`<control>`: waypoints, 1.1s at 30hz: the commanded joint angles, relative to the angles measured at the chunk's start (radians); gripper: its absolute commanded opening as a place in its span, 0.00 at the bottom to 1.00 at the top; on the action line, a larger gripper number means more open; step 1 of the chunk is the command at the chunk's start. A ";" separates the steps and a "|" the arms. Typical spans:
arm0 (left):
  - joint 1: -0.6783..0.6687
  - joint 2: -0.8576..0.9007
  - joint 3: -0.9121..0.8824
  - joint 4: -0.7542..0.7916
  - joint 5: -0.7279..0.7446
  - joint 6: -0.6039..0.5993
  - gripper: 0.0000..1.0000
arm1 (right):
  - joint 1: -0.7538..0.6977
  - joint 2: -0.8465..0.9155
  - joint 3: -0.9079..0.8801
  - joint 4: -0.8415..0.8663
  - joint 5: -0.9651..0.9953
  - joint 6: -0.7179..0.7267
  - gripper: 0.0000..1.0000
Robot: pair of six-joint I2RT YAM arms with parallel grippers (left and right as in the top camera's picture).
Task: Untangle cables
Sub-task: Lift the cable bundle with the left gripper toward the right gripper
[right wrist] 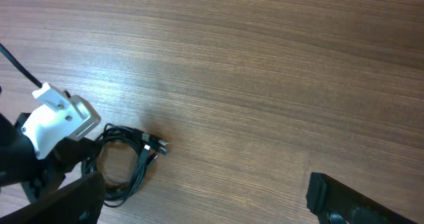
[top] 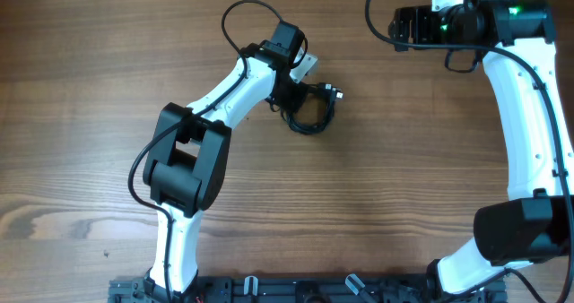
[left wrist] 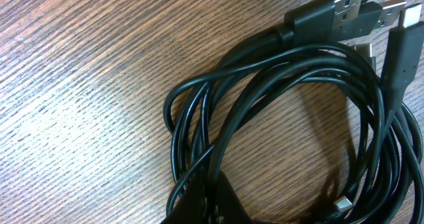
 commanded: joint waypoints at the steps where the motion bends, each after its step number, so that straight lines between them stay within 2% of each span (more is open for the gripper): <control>1: 0.002 0.022 -0.011 0.002 -0.010 -0.006 0.04 | -0.003 0.016 -0.008 -0.017 0.068 0.023 1.00; 7: 0.002 -0.009 -0.011 -0.004 -0.010 -0.014 0.04 | -0.003 0.016 -0.008 -0.056 0.103 0.054 1.00; 19: 0.047 -0.238 -0.010 0.000 0.021 -0.017 0.04 | -0.003 0.016 -0.008 -0.082 0.075 0.120 1.00; 23: 0.077 -0.303 -0.010 0.003 0.080 -0.024 0.04 | -0.003 0.016 -0.008 -0.082 0.006 0.116 1.00; 33: 0.117 -0.414 -0.010 0.026 0.116 -0.024 0.04 | -0.003 0.033 -0.009 -0.071 -0.300 0.065 1.00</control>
